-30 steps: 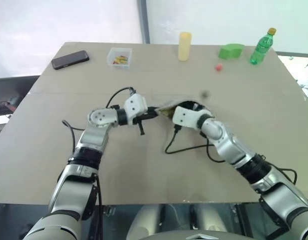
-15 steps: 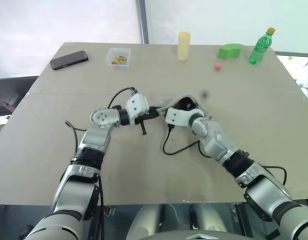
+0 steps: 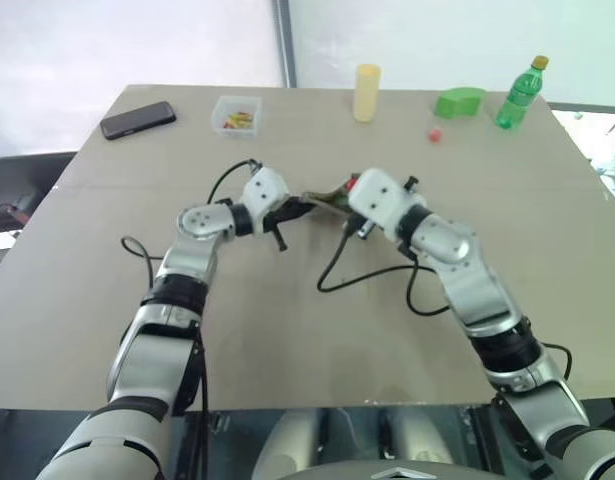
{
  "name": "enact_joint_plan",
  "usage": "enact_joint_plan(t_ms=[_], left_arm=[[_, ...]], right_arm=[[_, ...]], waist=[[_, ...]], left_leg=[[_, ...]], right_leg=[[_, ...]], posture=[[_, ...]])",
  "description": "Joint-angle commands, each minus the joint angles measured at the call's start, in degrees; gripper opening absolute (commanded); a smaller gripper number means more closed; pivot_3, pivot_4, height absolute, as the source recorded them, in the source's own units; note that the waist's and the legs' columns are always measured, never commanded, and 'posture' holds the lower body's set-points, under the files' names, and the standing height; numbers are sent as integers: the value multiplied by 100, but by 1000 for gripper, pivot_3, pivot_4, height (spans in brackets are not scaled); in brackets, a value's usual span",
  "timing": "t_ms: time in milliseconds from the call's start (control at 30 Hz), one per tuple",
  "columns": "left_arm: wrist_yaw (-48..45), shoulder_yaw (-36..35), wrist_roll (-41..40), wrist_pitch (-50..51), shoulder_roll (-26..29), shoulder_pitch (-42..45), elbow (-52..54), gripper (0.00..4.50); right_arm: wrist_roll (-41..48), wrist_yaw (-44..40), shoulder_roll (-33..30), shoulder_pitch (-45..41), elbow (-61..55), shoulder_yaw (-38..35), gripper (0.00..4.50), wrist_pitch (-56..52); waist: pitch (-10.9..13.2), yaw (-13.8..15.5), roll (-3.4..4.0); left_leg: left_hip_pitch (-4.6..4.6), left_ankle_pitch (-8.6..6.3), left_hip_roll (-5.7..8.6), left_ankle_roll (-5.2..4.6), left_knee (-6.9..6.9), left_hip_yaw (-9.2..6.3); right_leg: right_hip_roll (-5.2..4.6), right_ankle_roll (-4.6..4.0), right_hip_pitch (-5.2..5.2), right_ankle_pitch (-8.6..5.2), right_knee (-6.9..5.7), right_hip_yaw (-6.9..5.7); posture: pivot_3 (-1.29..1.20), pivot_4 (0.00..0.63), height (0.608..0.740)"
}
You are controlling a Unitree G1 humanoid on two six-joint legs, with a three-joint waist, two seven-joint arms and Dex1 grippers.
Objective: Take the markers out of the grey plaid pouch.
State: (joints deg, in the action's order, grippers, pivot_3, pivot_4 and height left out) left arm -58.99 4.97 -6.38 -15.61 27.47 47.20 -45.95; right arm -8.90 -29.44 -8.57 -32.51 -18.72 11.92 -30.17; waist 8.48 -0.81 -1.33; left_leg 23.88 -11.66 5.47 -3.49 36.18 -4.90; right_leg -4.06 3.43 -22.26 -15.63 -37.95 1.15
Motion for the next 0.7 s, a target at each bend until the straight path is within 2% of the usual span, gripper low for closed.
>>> enact_joint_plan(t_ms=[33, 133, 233, 333, 400, 567, 700], left_arm=[[-69, -144, -47, -150, 0, 134, -74, 0], [-171, -163, -78, -183, 24, 96, -61, 0], [-195, -165, -48, -239, 54, 67, -58, 0], [-154, -175, 4, -317, 76, 75, -110, 0], [-65, -168, 74, -406, 91, 89, -162, 0], [71, -157, 130, -528, 57, 49, -166, 0], [97, -148, 106, -556, 63, -56, -40, 0]], right_arm=[[617, 80, 84, 53, -798, -761, 475, -672], [815, 220, -182, 168, -1377, -1414, 475, -1313], [478, 149, -1057, 413, -1750, -1411, 475, -1490], [-35, 72, -2066, 885, -1942, -997, 475, -1314], [-420, 136, -2523, 1304, -1794, -622, 475, -1014], [-1377, 676, -2880, 2093, -297, 523, 475, 307], [-1586, 650, -2917, 2188, 537, 864, 475, 1126]], waist=[[0, 1, 0], [0, 26, 0], [1, 26, 1], [0, 8, 0], [0, 1, 1], [-3, 3, -6], [-25, 4, -40]], left_leg=[[0, 0, 0, 0, 0, 0], [1, -1, 2, -1, 1, -1], [4, -2, 8, -3, 1, -1], [6, -3, 9, -4, -2, 1], [6, -3, 5, -4, -6, 1], [1, -2, -1, -4, -2, 3], [-10, -4, 2, -6, 14, 6]], right_leg=[[0, 0, 0, 0, 0, 0], [-3, 0, 1, 0, 0, -1], [-8, 0, 0, 0, 3, -1], [-13, 0, -3, 0, 6, 0], [-11, 1, -7, -1, 5, 2], [-8, 1, 0, -1, 2, 4], [-9, 3, 17, 1, 2, 4]], posture=[[0, 150, 740], [0, 150, 740], [0, 150, 740], [0, 150, 740], [0, 150, 740], [0, 150, 740], [0, 150, 740]])
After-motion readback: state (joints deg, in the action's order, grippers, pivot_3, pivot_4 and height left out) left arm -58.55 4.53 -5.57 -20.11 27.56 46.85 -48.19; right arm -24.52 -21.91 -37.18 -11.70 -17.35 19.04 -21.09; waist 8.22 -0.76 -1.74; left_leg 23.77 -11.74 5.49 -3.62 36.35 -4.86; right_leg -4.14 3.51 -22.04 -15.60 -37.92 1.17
